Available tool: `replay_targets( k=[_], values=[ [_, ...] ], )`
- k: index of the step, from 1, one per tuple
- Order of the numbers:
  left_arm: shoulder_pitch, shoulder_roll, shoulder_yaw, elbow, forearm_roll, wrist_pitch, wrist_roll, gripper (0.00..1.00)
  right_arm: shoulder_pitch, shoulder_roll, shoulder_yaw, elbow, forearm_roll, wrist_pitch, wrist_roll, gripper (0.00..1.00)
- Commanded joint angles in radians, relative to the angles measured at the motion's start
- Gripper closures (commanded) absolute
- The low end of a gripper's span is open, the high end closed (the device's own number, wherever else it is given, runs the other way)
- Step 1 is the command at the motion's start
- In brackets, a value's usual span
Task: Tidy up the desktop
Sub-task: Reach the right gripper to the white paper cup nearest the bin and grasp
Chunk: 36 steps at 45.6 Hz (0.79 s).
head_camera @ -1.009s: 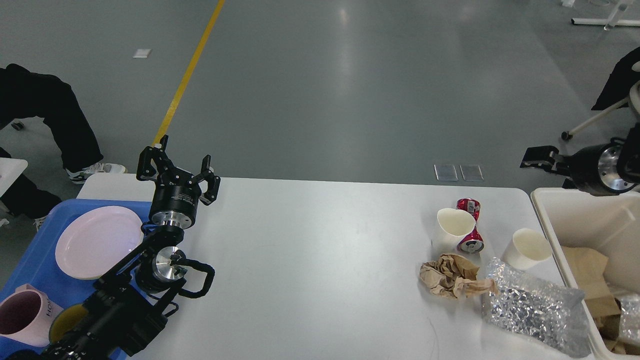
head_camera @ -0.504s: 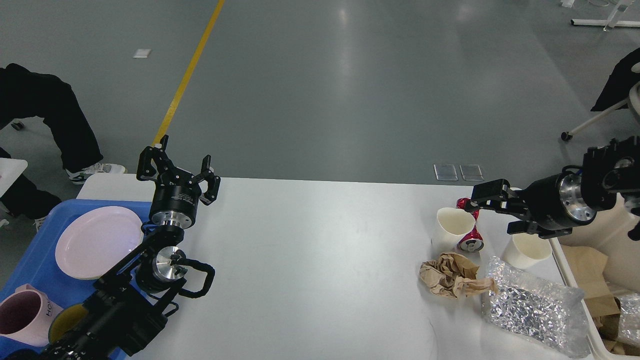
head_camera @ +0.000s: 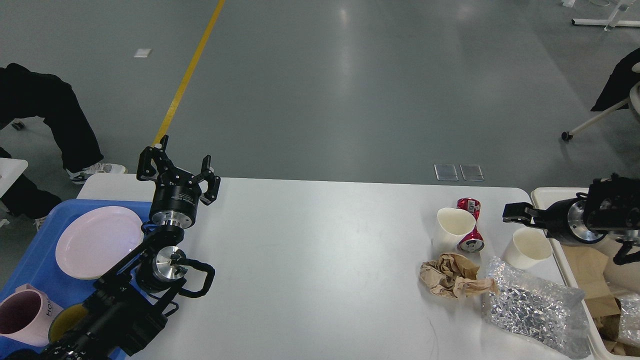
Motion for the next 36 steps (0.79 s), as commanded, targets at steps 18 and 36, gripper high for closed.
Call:
replay_targets(
  k=[18,36],
  values=[
    [0.0,0.0,0.0,0.0,0.0,0.0,0.0,0.04,-0.121,0.076,0.034,-0.092,0.007,-0.064,0.009,0.0],
    [0.0,0.0,0.0,0.0,0.0,0.0,0.0,0.04,-0.207,0.079,0.039,-0.164,0.104,-0.047,-0.007,0.0]
  ],
)
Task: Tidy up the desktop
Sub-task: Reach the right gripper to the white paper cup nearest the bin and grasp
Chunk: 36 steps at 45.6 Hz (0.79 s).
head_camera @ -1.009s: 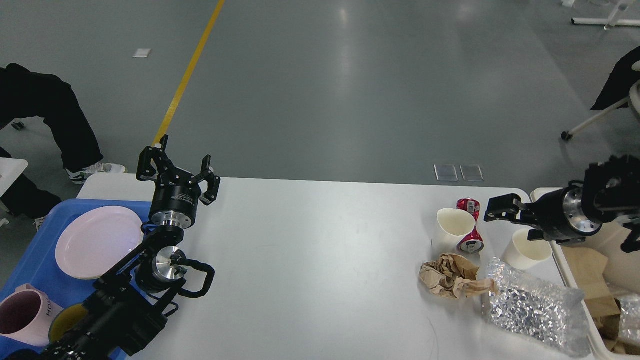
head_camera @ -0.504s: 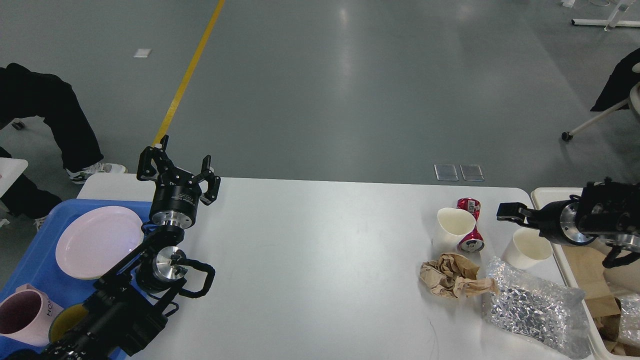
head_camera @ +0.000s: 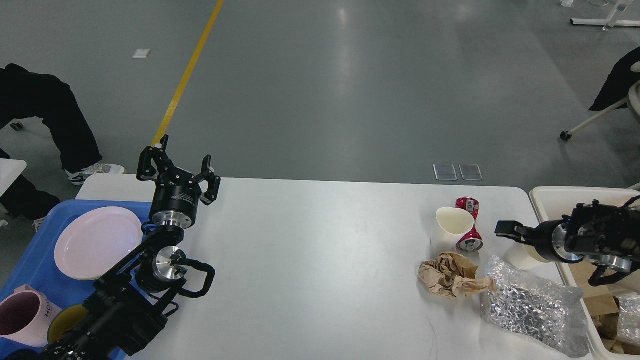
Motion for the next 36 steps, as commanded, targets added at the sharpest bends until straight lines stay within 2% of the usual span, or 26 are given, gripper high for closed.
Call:
replay_targets(
  k=[1,7,9,18,21,26,36],
  values=[
    [0.0,0.0,0.0,0.0,0.0,0.0,0.0,0.04,-0.004,0.001,0.001,-0.003,0.026,0.008,-0.004,0.0],
    [0.0,0.0,0.0,0.0,0.0,0.0,0.0,0.04,-0.018,0.014,0.001,-0.005,0.083,0.006,-0.004,0.02],
    [0.0,0.0,0.0,0.0,0.0,0.0,0.0,0.04,-0.021,0.023,0.001,-0.005,0.099,0.005,-0.002,0.09],
    [0.0,0.0,0.0,0.0,0.0,0.0,0.0,0.04,-0.039,0.061,-0.003,-0.006,0.102,-0.003,0.006,0.69],
    [0.0,0.0,0.0,0.0,0.0,0.0,0.0,0.04,-0.039,0.063,-0.008,-0.006,0.097,-0.005,0.007,0.98],
    [0.0,0.0,0.0,0.0,0.0,0.0,0.0,0.04,-0.039,0.069,-0.01,-0.006,0.1,-0.005,0.006,1.0],
    [0.0,0.0,0.0,0.0,0.0,0.0,0.0,0.04,-0.038,0.067,-0.011,-0.005,0.099,-0.071,-0.002,1.0]
  ],
)
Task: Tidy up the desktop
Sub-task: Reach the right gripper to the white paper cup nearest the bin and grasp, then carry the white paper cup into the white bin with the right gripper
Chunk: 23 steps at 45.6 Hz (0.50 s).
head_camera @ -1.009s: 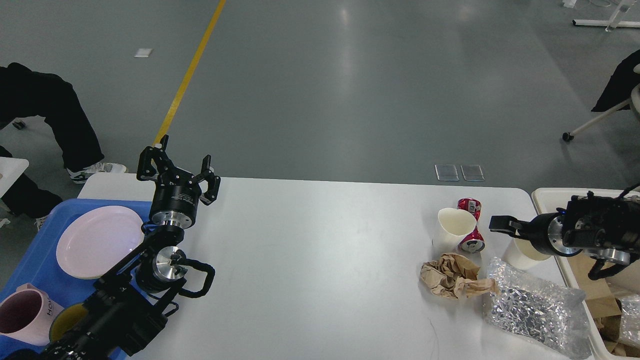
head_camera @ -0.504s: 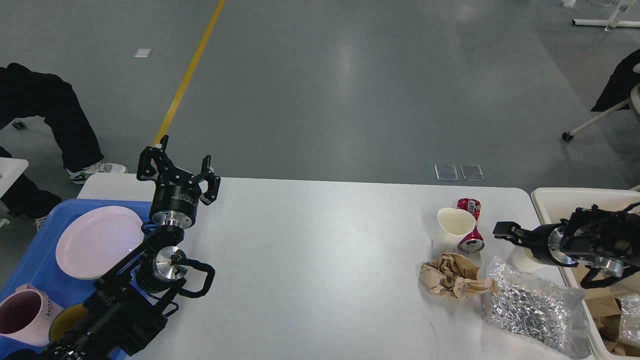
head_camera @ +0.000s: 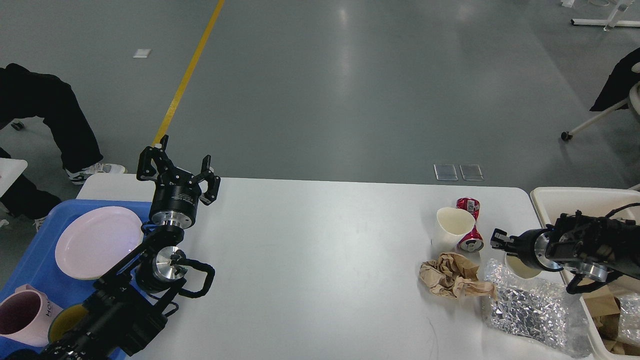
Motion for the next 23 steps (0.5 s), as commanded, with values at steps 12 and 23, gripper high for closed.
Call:
replay_targets(
  k=[12,23],
  values=[
    [0.0,-0.002,0.0,0.0,0.0,0.0,0.0,0.04,0.0,-0.011,-0.014,0.003,-0.016,-0.024,-0.015,1.0],
    [0.0,0.0,0.0,0.0,0.0,0.0,0.0,0.04,0.016,-0.014,-0.065,0.018,-0.018,-0.023,-0.038,1.0]
  ],
)
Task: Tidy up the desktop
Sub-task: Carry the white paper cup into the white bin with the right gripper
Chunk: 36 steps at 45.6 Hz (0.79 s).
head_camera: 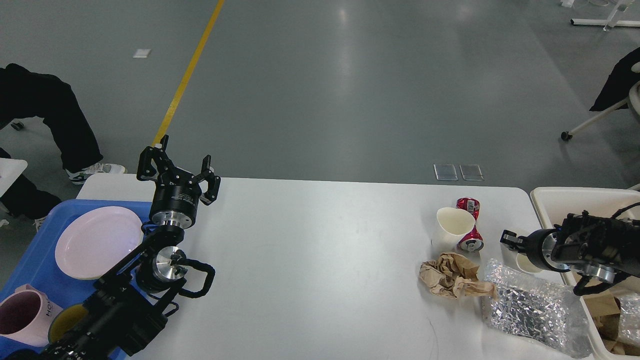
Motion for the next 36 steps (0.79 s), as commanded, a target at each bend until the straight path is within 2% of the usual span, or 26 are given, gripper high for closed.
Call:
replay_targets(
  k=[1,16,20,25,36],
  values=[
    [0.0,0.0,0.0,0.0,0.0,0.0,0.0,0.04,0.008,-0.002,-0.028,0.004,0.0,0.0,-0.006,1.0],
    [0.0,0.0,0.0,0.0,0.0,0.0,0.0,0.04,0.066,-0.059,-0.044,0.017,-0.02,0.002,-0.001,1.0],
    [0.0,0.0,0.0,0.0,0.0,0.0,0.0,0.04,0.133,-0.096,-0.048,0.056,-0.045,0.023,0.0,1.0],
    [0.0,0.0,0.0,0.0,0.0,0.0,0.0,0.04,0.262,-0.169,-0.06,0.109,-0.124,0.106,0.006,1.0],
    [0.0,0.0,0.0,0.0,0.0,0.0,0.0,0.04,0.682,-0.249,-0.09,0.469,-0.339,0.368,0.008,1.0]
  ],
)
